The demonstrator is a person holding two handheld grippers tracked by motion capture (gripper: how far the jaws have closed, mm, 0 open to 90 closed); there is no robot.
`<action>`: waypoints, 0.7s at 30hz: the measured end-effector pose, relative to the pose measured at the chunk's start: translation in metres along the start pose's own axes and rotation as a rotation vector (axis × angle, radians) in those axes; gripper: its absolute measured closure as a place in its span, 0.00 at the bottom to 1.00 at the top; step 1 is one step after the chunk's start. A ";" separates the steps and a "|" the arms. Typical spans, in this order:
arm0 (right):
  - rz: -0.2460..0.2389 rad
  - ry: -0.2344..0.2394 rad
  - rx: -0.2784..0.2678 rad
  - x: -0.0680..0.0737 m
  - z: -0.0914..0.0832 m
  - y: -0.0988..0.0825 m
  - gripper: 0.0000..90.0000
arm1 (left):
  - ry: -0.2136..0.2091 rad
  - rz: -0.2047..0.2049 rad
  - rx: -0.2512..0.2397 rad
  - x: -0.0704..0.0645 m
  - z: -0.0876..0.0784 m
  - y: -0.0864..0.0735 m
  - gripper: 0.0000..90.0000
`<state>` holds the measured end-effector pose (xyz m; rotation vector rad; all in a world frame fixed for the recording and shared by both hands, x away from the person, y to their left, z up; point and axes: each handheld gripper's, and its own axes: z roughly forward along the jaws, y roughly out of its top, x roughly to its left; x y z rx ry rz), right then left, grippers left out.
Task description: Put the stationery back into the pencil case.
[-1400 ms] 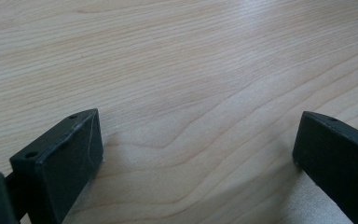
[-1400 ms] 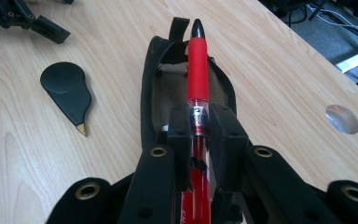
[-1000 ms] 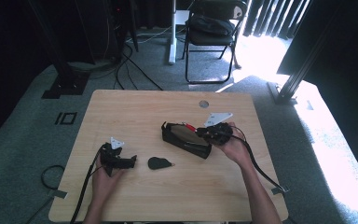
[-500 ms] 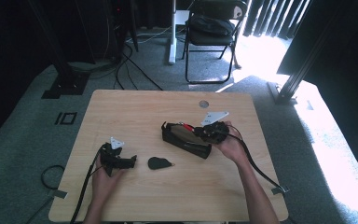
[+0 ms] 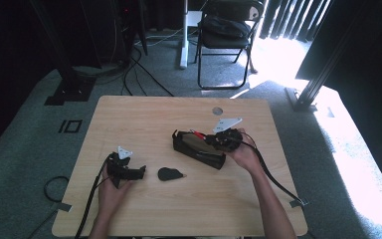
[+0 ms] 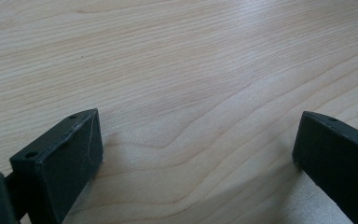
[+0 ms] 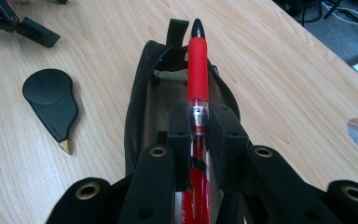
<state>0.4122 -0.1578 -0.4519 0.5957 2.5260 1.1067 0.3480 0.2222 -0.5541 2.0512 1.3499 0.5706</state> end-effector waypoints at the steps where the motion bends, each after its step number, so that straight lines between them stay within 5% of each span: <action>1: 0.001 0.001 0.002 0.000 0.001 0.000 0.88 | 0.000 0.000 0.000 0.000 0.000 0.000 0.02; 21: 0.007 0.010 0.018 -0.003 0.015 -0.003 0.88 | 0.000 0.002 0.002 0.000 0.000 0.000 0.02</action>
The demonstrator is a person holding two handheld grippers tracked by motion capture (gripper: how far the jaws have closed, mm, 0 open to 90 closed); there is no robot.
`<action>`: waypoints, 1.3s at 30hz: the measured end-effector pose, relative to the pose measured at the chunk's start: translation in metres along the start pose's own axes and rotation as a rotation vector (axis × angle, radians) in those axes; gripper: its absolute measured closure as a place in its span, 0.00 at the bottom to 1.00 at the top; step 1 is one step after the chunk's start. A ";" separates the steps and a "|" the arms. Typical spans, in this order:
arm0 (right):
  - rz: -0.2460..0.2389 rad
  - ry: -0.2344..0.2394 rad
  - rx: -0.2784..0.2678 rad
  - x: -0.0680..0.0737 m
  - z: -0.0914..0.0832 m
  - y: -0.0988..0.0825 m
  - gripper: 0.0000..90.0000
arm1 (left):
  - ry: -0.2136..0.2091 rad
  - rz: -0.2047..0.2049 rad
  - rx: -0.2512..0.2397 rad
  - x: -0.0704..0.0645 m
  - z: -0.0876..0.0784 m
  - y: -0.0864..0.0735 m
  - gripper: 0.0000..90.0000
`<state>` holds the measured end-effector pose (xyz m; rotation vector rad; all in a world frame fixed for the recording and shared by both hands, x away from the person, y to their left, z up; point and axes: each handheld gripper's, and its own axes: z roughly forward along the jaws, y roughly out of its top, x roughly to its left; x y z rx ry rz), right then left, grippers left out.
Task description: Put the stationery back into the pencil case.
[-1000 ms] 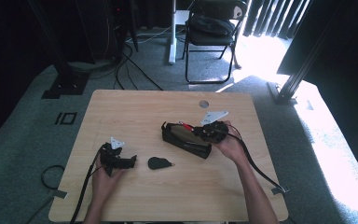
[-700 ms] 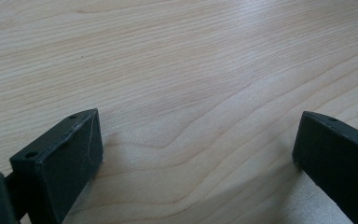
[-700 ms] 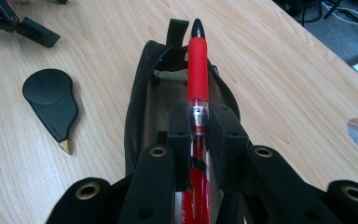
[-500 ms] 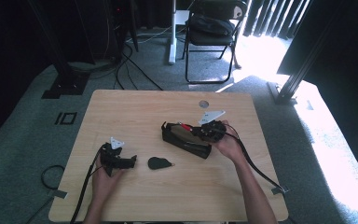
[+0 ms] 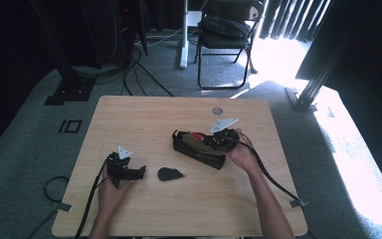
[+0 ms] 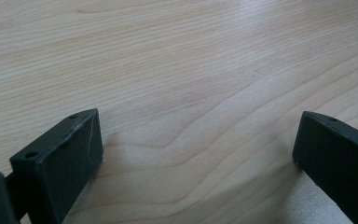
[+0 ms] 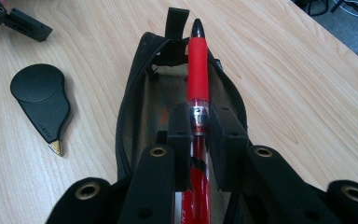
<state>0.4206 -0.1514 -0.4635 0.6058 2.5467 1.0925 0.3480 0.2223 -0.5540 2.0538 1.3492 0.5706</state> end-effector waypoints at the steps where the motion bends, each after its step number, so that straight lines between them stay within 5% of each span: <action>1: 0.000 0.001 -0.001 0.000 0.000 0.000 0.88 | 0.000 0.000 0.000 0.000 0.000 0.000 0.02; 39: -0.016 0.027 0.075 0.001 0.022 -0.001 0.88 | -0.001 -0.002 0.000 0.000 0.000 0.000 0.02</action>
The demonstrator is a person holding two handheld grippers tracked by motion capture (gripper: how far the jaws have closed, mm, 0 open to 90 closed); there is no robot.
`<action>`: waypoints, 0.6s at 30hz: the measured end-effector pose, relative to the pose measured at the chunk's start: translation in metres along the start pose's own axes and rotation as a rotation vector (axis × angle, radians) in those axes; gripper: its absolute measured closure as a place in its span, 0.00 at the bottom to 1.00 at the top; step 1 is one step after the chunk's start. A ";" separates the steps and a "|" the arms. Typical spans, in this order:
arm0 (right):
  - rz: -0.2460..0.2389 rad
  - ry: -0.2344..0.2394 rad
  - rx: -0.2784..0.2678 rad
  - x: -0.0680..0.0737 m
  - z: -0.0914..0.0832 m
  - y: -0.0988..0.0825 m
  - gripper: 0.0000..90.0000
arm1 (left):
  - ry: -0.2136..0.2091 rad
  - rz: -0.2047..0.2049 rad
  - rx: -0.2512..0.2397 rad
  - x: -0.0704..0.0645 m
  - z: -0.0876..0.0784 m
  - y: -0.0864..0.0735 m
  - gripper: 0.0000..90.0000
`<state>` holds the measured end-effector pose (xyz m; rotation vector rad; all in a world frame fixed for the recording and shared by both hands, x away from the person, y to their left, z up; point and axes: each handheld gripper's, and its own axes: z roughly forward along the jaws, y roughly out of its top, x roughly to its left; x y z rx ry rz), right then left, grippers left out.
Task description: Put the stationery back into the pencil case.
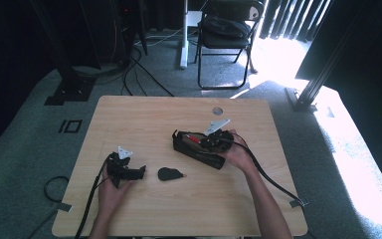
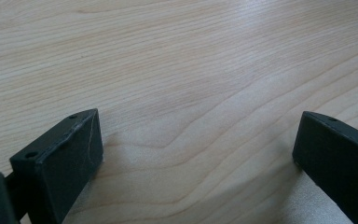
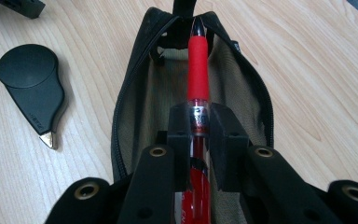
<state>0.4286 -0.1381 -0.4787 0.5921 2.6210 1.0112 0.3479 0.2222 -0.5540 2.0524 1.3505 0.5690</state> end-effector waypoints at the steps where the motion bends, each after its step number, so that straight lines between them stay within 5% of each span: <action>1: 0.001 0.002 0.003 0.000 0.000 -0.001 0.88 | 0.000 0.000 -0.001 0.000 0.000 0.000 0.02; 18: 0.004 0.019 0.013 0.001 0.003 -0.003 0.83 | 0.000 0.000 0.000 0.000 0.000 0.000 0.02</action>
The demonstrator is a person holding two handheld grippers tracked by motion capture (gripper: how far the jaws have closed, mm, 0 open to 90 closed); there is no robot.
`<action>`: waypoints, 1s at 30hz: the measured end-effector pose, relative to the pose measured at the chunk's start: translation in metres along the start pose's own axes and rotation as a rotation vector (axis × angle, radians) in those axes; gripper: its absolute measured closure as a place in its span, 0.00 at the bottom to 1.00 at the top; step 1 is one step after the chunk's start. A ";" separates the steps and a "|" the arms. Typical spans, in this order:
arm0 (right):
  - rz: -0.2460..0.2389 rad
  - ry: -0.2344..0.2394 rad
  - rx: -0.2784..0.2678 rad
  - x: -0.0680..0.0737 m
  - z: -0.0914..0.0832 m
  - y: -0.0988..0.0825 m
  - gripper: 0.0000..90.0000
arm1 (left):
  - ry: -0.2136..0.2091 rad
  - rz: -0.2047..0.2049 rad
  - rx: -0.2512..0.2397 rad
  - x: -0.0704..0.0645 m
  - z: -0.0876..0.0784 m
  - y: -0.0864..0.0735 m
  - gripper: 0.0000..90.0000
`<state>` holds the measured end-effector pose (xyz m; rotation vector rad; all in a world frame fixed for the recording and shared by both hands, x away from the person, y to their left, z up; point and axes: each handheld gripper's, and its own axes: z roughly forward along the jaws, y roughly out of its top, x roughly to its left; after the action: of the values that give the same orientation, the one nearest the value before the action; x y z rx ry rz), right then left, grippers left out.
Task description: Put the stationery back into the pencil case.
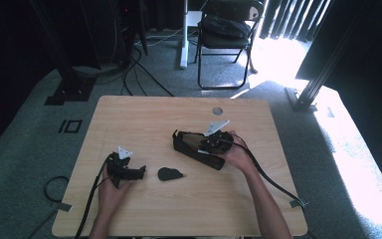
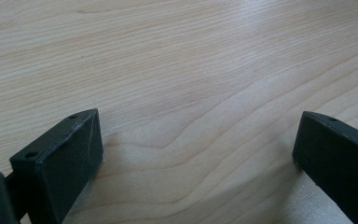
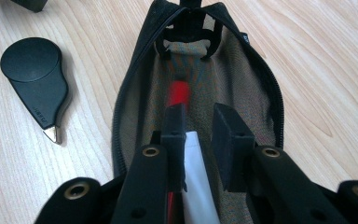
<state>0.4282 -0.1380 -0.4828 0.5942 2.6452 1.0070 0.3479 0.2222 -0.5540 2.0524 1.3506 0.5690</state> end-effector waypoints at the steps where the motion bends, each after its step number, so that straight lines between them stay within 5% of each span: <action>1: -0.002 -0.001 -0.001 0.000 -0.001 0.000 0.82 | 0.000 0.000 -0.001 0.000 0.000 0.000 0.02; 12: -0.016 -0.048 -0.061 0.009 -0.019 0.005 0.71 | 0.001 0.002 -0.001 0.000 0.000 0.000 0.02; 30: -0.059 -0.043 -0.102 0.039 -0.036 0.013 0.65 | -0.005 0.003 -0.015 -0.001 -0.001 0.000 0.06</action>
<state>0.3840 -0.1315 -0.4511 0.5073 2.5415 1.0916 0.3467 0.2214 -0.5538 2.0432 1.3367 0.5738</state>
